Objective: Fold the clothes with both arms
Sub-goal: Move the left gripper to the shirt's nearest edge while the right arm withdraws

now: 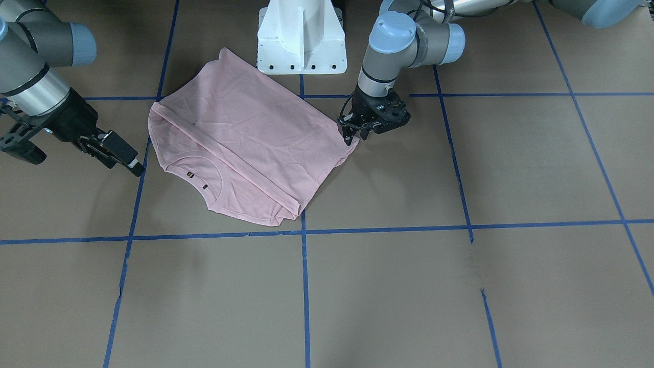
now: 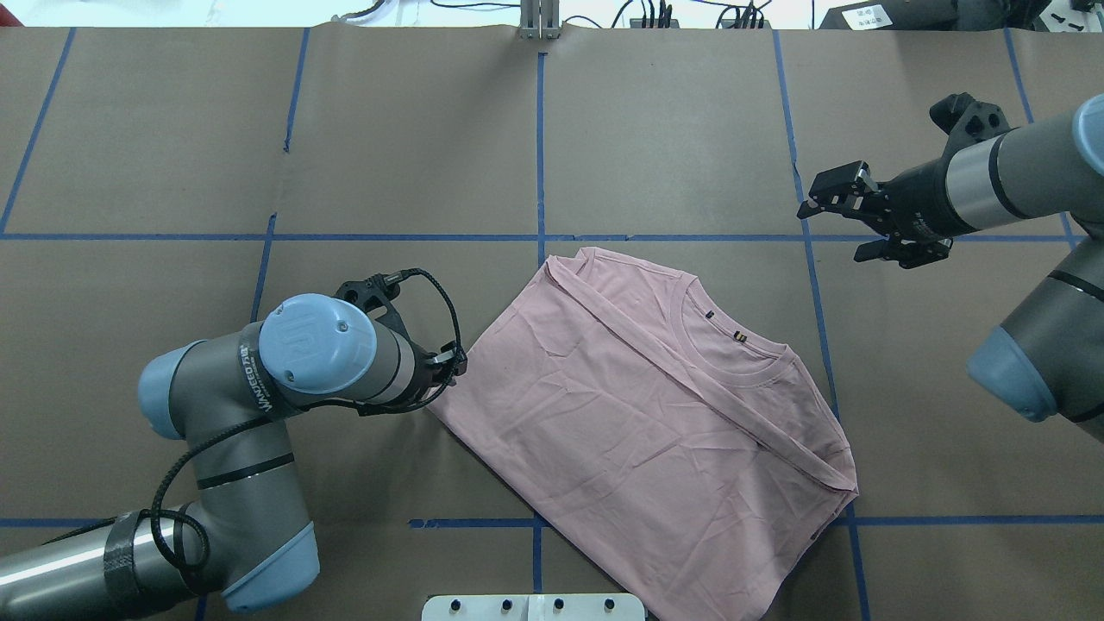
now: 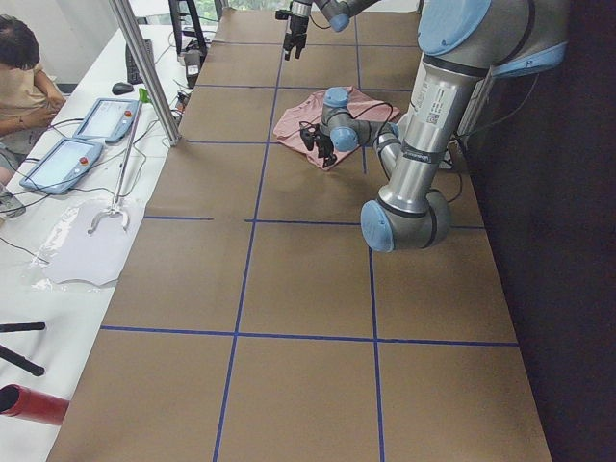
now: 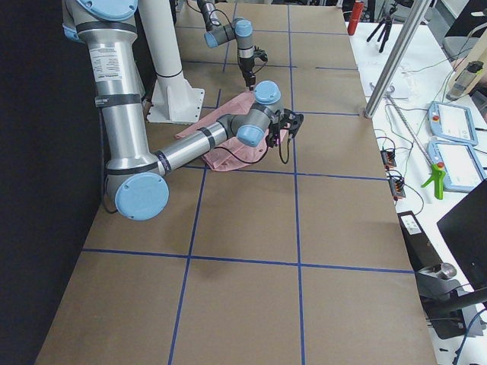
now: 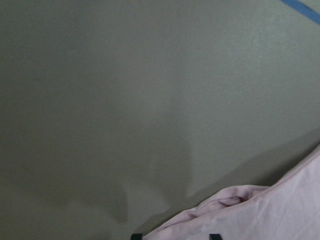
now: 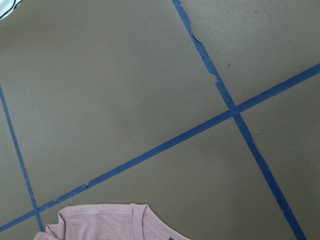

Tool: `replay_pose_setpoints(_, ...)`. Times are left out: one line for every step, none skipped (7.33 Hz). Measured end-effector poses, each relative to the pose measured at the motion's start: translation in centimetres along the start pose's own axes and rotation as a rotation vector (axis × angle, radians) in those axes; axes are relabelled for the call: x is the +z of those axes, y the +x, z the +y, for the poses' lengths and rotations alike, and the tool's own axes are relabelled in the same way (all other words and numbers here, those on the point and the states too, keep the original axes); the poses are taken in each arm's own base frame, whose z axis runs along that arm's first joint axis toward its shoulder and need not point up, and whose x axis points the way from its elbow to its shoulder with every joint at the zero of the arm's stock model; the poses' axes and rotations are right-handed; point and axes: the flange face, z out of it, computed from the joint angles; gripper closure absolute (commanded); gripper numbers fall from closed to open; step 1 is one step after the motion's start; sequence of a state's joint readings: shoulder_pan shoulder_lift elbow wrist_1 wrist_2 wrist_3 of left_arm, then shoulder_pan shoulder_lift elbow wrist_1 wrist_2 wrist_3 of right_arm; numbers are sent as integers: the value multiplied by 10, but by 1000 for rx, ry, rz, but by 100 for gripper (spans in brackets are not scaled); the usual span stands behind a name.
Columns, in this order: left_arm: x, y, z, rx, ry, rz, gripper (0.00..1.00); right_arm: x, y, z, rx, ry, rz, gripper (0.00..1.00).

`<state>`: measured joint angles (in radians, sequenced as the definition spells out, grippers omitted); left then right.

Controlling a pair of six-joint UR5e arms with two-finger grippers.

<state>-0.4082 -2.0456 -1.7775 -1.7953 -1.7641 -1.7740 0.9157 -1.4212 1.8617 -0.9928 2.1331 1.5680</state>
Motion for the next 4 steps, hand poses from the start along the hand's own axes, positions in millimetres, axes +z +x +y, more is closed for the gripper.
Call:
replay_pose_setpoints(3,0,5,-5,-4,-13,47,1,1,-1,2,1,2,0)
replay_pose_setpoints(5,-1,9,-6,-8,-20,47,1,1,-1,3,2,4,0)
replay_pose_setpoints(7,-1,11,-6,-10,-24,48,1,2,-2,4,2,5,0)
replay_pose_setpoints(9,-2,11,-6,-10,-28,48,2,3,-2,5,2,7,0)
